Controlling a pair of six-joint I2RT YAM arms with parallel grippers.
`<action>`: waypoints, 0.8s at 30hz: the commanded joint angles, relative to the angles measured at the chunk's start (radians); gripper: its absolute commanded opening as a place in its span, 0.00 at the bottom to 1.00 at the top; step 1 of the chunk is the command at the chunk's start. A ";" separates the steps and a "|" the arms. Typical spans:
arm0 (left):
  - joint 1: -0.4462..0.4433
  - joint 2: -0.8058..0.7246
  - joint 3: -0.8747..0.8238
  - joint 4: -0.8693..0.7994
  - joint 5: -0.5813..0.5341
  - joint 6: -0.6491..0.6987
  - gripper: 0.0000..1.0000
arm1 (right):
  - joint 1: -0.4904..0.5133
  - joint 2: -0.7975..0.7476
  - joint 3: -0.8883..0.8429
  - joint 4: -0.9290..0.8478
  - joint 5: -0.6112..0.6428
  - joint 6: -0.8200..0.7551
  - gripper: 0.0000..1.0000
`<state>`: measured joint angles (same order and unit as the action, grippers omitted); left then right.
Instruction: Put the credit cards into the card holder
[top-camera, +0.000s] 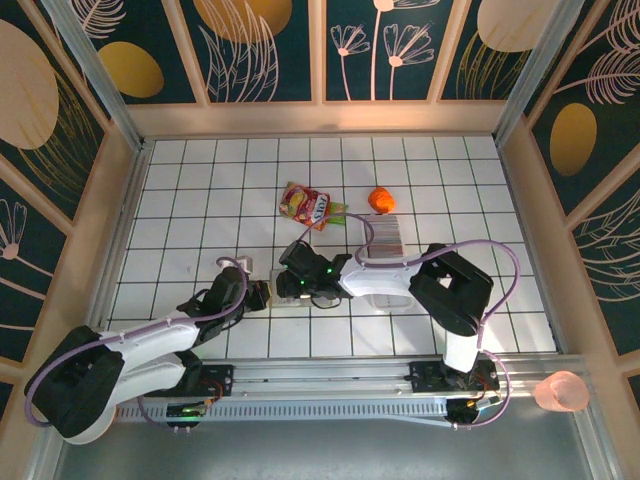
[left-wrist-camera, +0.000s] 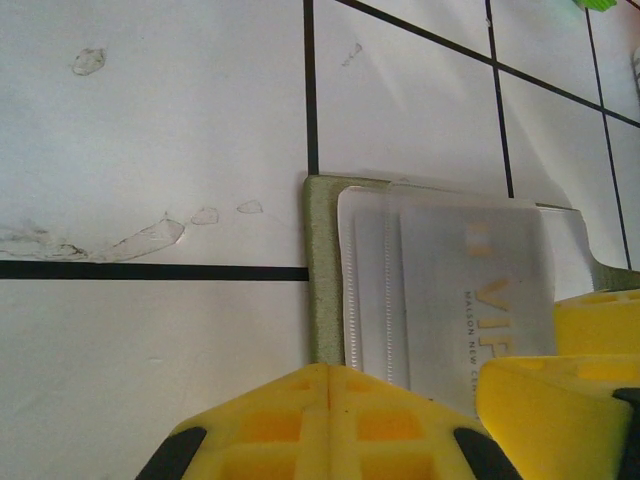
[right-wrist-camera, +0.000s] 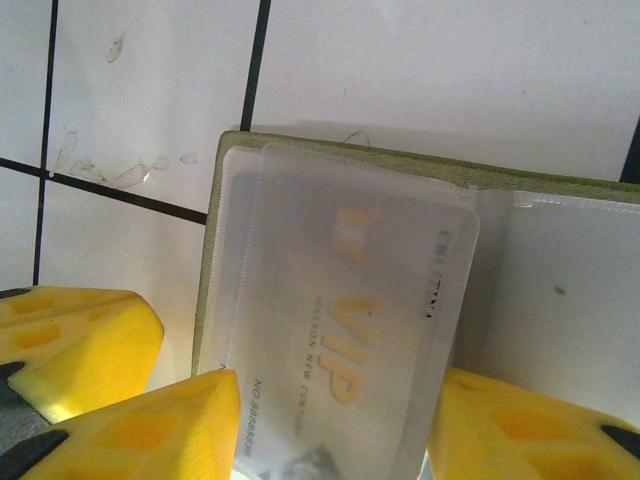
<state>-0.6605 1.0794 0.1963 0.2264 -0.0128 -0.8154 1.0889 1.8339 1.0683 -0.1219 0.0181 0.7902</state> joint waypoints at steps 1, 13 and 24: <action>-0.003 -0.027 -0.006 -0.038 -0.038 -0.009 0.00 | 0.018 0.032 0.044 0.009 -0.009 0.000 0.51; -0.003 -0.185 -0.002 -0.155 -0.175 -0.072 0.00 | 0.025 -0.001 0.054 -0.063 0.055 -0.010 0.55; -0.004 -0.269 0.051 -0.262 -0.213 -0.071 0.00 | 0.026 -0.036 0.056 -0.040 0.054 -0.050 0.64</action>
<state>-0.6605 0.8253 0.2104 0.0154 -0.2111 -0.8768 1.1080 1.8423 1.1156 -0.1757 0.0624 0.7551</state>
